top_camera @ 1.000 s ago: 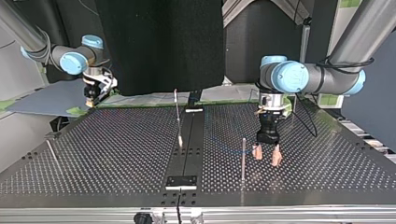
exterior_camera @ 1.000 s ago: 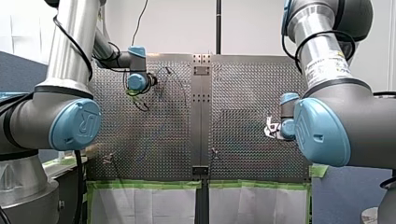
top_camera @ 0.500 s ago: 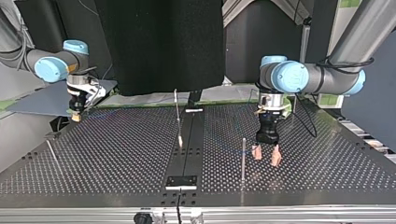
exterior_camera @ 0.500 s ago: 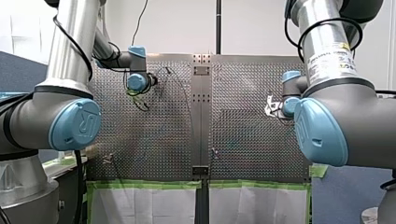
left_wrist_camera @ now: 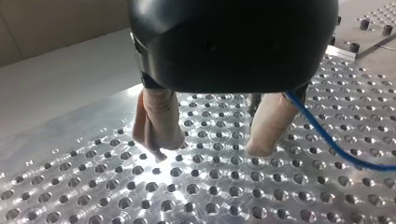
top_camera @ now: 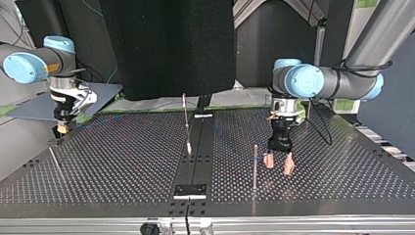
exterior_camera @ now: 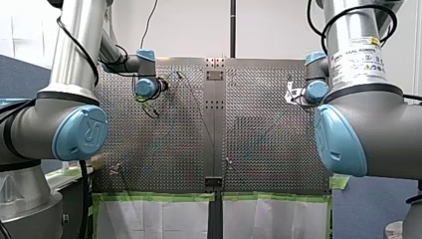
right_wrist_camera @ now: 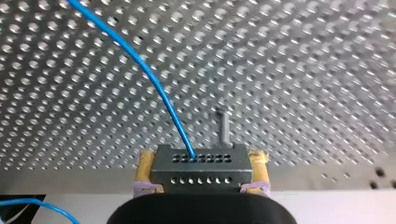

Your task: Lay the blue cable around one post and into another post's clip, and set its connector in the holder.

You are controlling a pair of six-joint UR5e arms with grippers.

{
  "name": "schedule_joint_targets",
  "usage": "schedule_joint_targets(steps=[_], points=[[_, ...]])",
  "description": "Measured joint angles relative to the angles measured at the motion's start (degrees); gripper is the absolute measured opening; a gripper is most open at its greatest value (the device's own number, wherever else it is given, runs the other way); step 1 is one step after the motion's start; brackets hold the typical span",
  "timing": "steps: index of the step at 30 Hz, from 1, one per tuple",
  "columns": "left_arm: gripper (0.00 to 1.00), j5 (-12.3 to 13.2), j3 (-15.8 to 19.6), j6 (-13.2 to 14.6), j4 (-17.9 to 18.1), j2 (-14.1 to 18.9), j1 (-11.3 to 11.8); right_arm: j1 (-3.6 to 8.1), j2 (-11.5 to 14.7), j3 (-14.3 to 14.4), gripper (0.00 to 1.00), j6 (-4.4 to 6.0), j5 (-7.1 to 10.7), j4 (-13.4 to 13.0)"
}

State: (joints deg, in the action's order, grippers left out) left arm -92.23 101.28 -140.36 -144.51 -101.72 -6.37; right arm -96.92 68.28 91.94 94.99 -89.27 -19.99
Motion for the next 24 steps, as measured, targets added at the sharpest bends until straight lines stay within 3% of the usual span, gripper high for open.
schedule_joint_targets(steps=[4, 9, 12, 16, 20, 24], points=[[1.0, 0.0, 0.0, 0.0, 0.0, 0.0, 0.0, 0.61, 2.8, 2.4, 0.0, 0.36, 0.06, -2.2], [1.0, 0.0, 0.0, 0.0, 0.0, 0.0, 0.0, 1.66, 5.8, 3.2, 0.0, 0.62, 0.32, -3.9], [1.0, 0.0, 0.0, 0.0, 0.1, 0.0, 0.1, 2.7, 7.4, 3.3, 0.0, 1.05, 1.15, -4.6], [1.0, 0.0, 0.0, 0.1, 0.2, 0.0, 0.2, 5.0, 9.5, 3.3, 0.0, 1.77, 3.13, -4.7], [1.0, 0.0, 0.0, 0.1, 0.2, 0.0, 0.2, 7.24, 10.1, 3.6, 0.0, 1.95, 3.83, -5.0], [1.0, 0.0, 0.0, 0.2, 0.1, 0.0, 0.2, 8.09, 9.8, 4.6, 0.0, 2.01, 3.84, -6.2]])
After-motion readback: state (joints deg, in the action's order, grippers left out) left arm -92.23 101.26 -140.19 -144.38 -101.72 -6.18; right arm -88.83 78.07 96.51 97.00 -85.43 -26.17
